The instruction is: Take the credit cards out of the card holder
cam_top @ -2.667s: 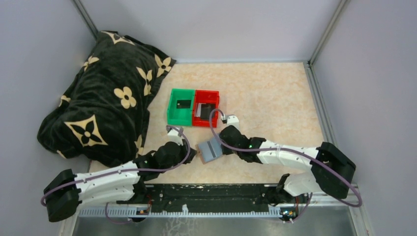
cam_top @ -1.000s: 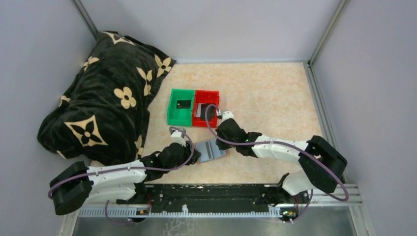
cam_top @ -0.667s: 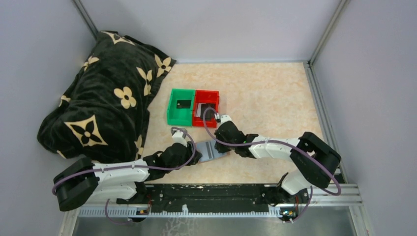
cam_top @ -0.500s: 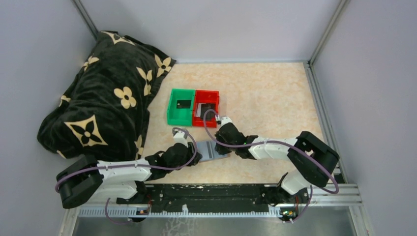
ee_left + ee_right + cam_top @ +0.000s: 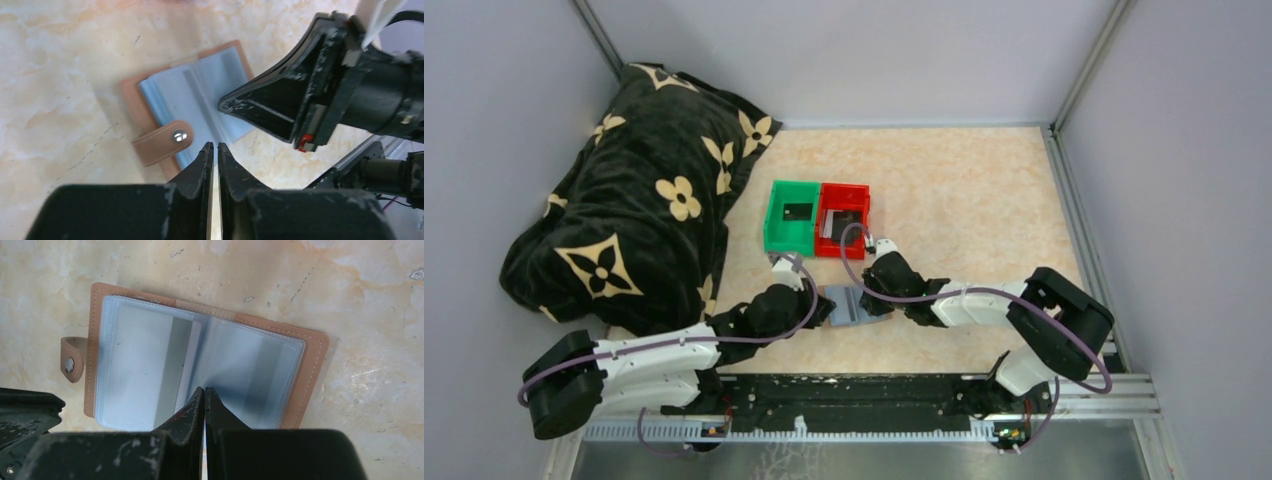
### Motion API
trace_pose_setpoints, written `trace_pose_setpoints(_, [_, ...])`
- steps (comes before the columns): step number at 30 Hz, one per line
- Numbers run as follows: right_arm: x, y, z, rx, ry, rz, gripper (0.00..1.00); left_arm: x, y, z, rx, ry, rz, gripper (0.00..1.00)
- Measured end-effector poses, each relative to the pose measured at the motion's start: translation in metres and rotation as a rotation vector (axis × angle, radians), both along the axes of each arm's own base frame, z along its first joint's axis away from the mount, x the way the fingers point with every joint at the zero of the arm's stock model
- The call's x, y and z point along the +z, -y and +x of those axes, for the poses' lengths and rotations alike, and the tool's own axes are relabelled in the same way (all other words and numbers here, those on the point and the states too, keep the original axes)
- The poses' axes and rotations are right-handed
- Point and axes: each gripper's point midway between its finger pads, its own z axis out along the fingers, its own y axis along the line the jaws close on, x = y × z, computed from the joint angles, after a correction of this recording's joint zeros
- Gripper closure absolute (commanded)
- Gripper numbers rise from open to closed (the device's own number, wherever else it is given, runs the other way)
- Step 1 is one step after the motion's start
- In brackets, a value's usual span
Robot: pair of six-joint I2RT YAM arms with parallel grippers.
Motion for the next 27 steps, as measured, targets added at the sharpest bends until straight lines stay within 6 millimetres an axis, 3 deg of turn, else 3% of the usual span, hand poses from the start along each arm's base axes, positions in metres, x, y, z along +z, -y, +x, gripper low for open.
trace_pose_setpoints(3, [0.000, -0.001, 0.000, 0.001, 0.001, 0.006, 1.00, 0.010, 0.006, 0.002, -0.008, 0.012, -0.019, 0.67])
trace_pose_setpoints(6, [0.000, -0.001, 0.000, 0.003, -0.001, 0.007, 1.00, 0.006, 0.010, 0.001, -0.025, -0.005, -0.007, 0.60])
trace_pose_setpoints(14, [0.000, -0.001, -0.001, 0.005, -0.002, 0.008, 1.00, -0.023, 0.012, -0.006, -0.049, -0.077, 0.056, 0.59])
trace_pose_setpoints(27, [0.000, -0.001, -0.001, 0.007, -0.001, 0.015, 1.00, -0.027, 0.011, -0.007, -0.050, -0.084, 0.069, 0.58])
